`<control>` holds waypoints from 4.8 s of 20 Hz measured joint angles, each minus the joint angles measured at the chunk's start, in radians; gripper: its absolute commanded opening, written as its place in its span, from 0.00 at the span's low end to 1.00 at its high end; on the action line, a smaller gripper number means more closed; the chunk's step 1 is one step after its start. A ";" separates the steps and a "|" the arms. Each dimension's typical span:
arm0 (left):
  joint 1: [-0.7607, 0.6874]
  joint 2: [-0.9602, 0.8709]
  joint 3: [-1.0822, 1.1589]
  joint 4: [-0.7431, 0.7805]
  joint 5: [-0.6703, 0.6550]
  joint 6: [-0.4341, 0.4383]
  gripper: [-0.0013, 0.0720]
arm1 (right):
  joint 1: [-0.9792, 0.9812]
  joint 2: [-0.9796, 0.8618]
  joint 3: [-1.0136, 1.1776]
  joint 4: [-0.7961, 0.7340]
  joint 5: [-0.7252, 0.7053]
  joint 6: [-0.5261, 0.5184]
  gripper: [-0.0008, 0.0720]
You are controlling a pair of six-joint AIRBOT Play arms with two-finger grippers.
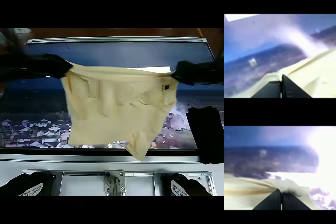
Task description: Fold the shirts.
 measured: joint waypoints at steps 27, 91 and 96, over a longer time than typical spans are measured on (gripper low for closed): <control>0.524 -0.249 -0.683 -0.341 -0.283 0.115 0.92 | -0.481 -0.337 -0.332 0.159 0.207 -0.167 0.84; 0.391 0.361 -0.048 -0.031 -0.237 0.061 0.07 | -0.341 0.188 0.238 0.039 0.130 -0.110 0.09; 0.392 0.164 -0.329 -0.075 -0.049 0.011 0.07 | -0.319 -0.146 0.120 0.084 0.006 -0.073 0.09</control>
